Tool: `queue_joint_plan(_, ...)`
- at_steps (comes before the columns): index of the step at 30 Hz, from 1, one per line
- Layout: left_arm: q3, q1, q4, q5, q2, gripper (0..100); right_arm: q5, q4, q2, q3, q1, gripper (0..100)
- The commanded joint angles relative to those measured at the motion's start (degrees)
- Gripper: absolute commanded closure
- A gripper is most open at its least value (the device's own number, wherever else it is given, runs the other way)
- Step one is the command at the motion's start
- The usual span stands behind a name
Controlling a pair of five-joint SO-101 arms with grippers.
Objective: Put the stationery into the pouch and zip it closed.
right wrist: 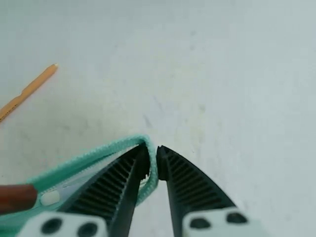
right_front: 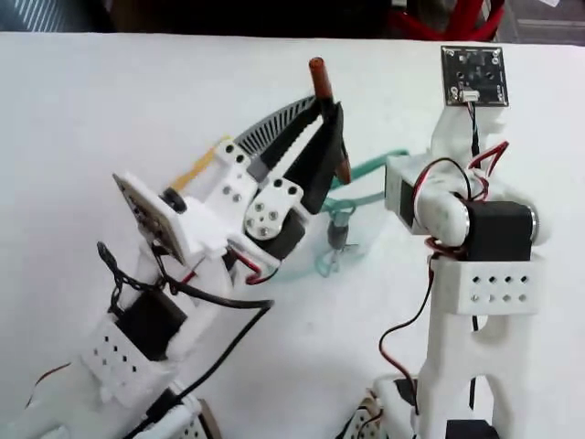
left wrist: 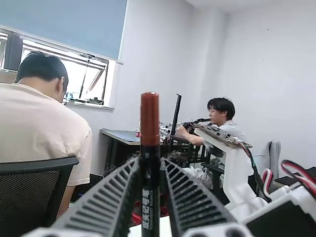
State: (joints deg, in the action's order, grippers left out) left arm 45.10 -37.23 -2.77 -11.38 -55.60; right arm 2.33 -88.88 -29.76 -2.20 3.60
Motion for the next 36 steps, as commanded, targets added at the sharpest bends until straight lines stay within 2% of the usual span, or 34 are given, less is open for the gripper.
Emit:
queue_joint_plan(1, -0.4, -1.9, -1.1, -0.3, 0.0, 98, -0.4, -0.7, 0.0, -2.0, -0.2, 97.9)
queue_joint_plan(6, -0.4, -3.6, -1.2, 2.5, -0.3, 98, -0.4, -0.3, 0.0, -2.3, -0.2, 97.9)
queue_joint_plan(12, 0.1, -8.0, -1.5, 2.6, -6.6, 98, -0.4, -0.3, 0.0, -2.3, -0.1, 97.9)
queue_joint_plan(22, 0.0, -4.3, -1.1, 2.6, 2.2, 98, -0.4, -0.3, 0.0, -2.3, -0.2, 97.9)
queue_joint_plan(29, 1.6, -3.3, -1.6, 2.6, 2.7, 98, -0.4, -0.3, 0.0, -2.3, -0.2, 97.9)
queue_joint_plan(33, 3.0, -3.4, -1.5, 8.7, 2.7, 98, -0.4, -0.3, 0.0, -2.3, -0.2, 97.9)
queue_joint_plan(36, 5.1, -3.6, -1.5, 9.9, 2.6, 98, -0.4, -0.3, 0.0, -2.3, -0.2, 97.9)
